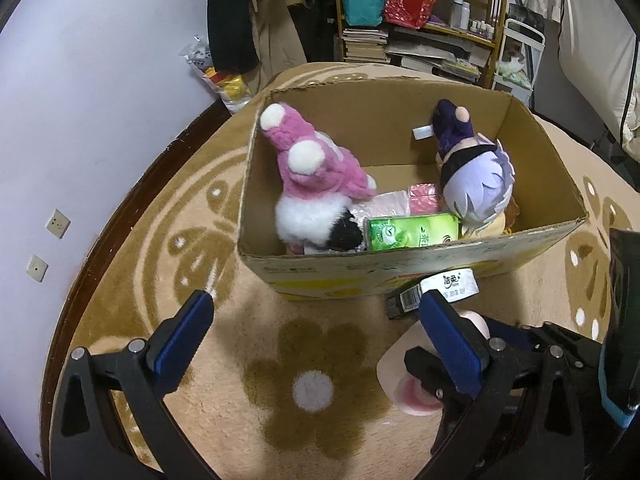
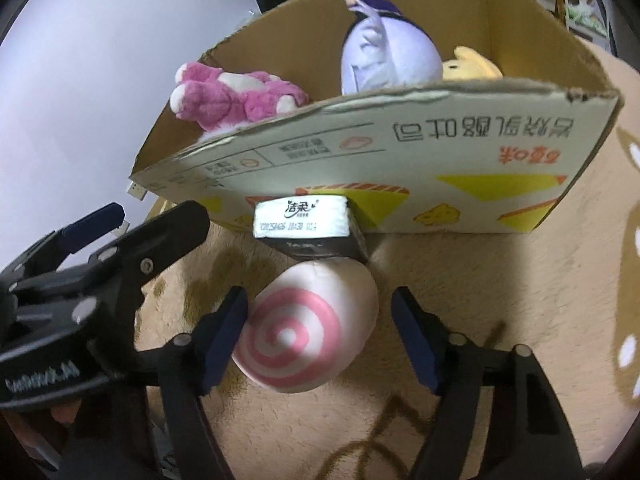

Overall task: Organize soft objects
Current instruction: 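Grasp pink swirl cushion with right tool while left tool grasps black tissue pack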

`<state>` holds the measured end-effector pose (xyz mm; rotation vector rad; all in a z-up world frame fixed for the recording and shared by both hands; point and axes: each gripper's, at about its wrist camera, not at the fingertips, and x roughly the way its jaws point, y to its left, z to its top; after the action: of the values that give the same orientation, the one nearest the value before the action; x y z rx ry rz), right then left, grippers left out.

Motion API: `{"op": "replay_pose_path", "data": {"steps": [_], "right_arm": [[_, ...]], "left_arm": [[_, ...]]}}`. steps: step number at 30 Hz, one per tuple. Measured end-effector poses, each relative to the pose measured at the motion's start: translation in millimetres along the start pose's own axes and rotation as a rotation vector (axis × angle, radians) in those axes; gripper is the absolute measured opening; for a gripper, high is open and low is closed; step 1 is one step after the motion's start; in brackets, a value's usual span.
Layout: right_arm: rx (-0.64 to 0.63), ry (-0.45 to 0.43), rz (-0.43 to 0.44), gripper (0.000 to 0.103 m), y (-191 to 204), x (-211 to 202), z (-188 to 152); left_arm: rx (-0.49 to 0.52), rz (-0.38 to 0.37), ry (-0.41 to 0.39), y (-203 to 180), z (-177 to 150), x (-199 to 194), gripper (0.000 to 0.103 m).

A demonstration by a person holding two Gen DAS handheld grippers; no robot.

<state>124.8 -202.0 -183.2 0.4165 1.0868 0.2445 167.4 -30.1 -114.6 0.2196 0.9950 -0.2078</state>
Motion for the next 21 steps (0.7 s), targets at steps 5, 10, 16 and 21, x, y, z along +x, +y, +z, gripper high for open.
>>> {"op": "replay_pose_path", "data": {"steps": [5, 10, 16, 21], "right_arm": [[0.006, 0.013, 0.008, 0.049, -4, 3, 2], [-0.055, 0.017, -0.032, 0.034, 3, 3, 4], [-0.094, 0.019, -0.076, 0.029, 5, -7, 4], [-0.099, 0.025, -0.112, 0.028, 0, -16, 5]], "left_arm": [[-0.003, -0.034, 0.003, -5, -1, 3, 0.102], [-0.02, -0.076, 0.007, -8, 0, 7, 0.102], [-0.042, -0.127, 0.015, -10, 4, 12, 0.102], [-0.053, -0.175, 0.026, -12, 8, 16, 0.102]]}}
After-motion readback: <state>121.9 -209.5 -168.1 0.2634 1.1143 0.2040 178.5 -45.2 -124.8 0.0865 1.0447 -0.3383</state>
